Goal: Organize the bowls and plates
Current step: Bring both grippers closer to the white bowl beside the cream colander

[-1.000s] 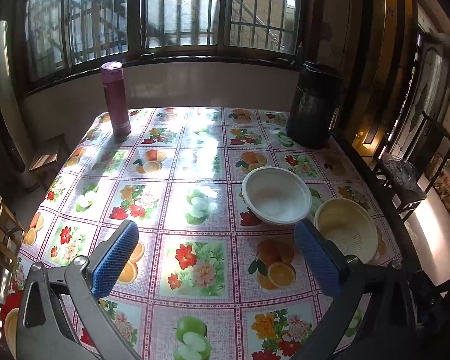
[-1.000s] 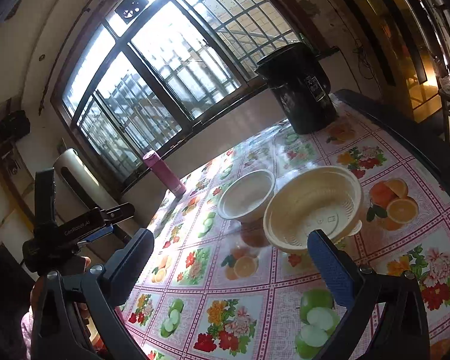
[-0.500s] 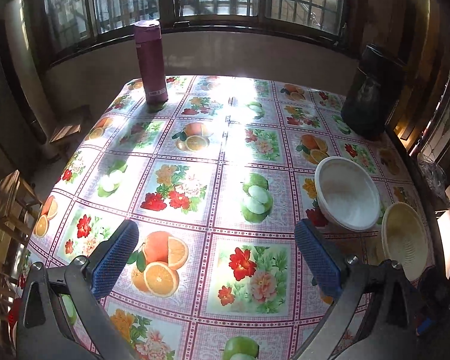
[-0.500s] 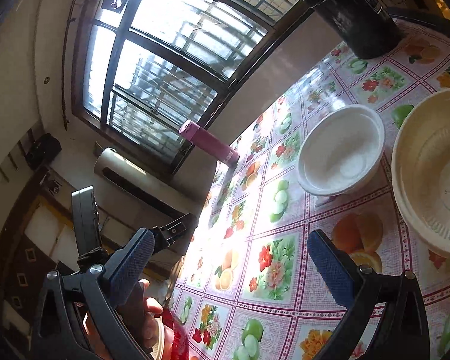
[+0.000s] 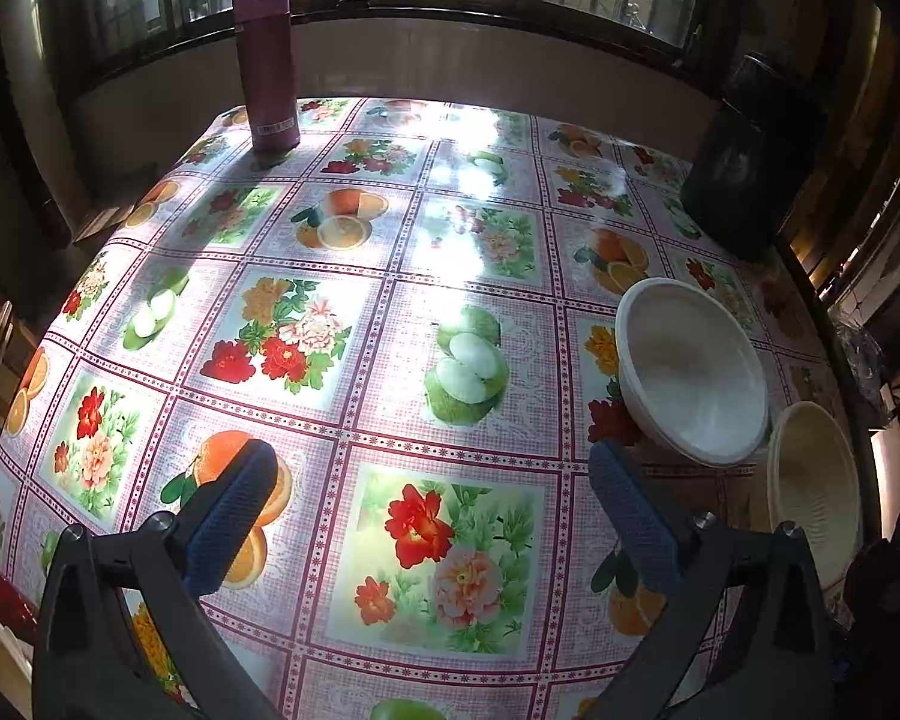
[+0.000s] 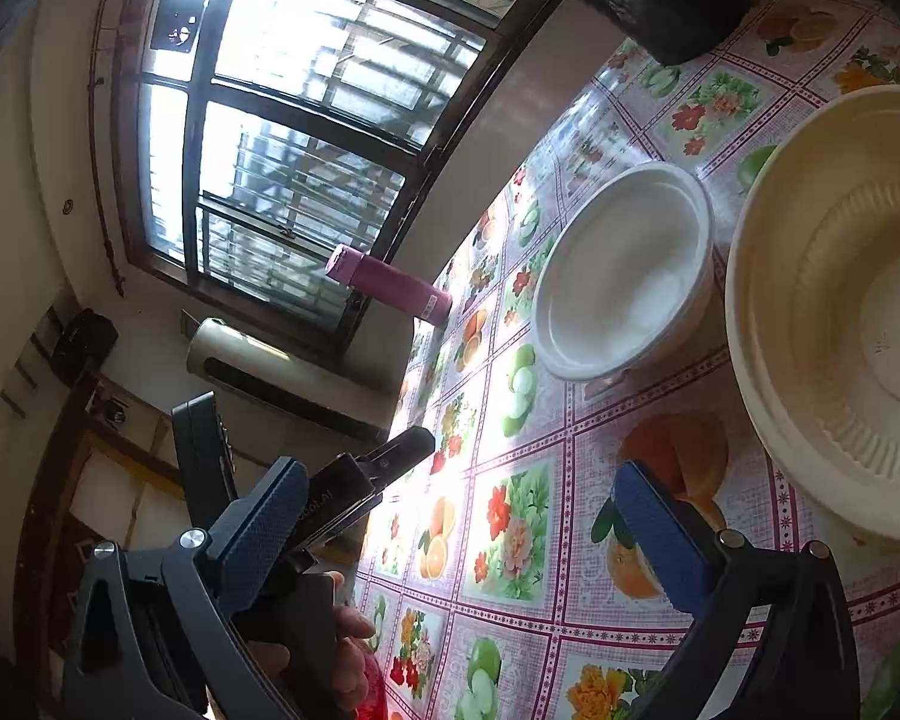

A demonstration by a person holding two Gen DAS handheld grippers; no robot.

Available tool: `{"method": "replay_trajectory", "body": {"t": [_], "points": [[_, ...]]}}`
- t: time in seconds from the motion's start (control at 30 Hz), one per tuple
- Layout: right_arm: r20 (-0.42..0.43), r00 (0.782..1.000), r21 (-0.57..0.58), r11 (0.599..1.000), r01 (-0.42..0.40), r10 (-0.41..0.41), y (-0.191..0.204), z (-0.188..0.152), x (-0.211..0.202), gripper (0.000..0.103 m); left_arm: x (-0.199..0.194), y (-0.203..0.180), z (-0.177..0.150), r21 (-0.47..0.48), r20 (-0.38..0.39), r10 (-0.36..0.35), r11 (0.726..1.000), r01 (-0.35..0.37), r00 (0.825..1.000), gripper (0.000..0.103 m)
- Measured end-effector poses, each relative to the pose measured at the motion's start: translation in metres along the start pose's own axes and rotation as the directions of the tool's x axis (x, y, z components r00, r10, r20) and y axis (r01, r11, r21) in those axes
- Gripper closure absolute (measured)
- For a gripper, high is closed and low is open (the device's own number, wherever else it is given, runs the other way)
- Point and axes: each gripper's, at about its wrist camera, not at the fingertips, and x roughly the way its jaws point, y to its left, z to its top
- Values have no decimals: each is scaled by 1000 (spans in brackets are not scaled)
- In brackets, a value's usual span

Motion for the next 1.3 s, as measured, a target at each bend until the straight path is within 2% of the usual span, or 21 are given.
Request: {"method": "replay_trajectory", "body": {"t": [0.13,0.23,0.6,0.87,1.3], "points": [[16,1000,2,1000,4,-4,-1,3,-3,1,8,-9,-2,-37,1,-35,999,35,999,0],[37,999,-23,1000,10,-9,5,5,-8,1,13,-20,-7,-26,-7,-57,998,57,998,0],[72,997,-22,999,35,-34,2,13,-14,1,33,-28,0,4,-30,-31,1000,31,999,0],[211,972,14,994,105,-106,-7,28,-43,1,27,-41,0,47,-11,-22,999,22,1000,0],[234,971,-81,994,74,-54,16,26,-49,1,0,-58,4,80,16,-12,997,10,1000,0]]}}
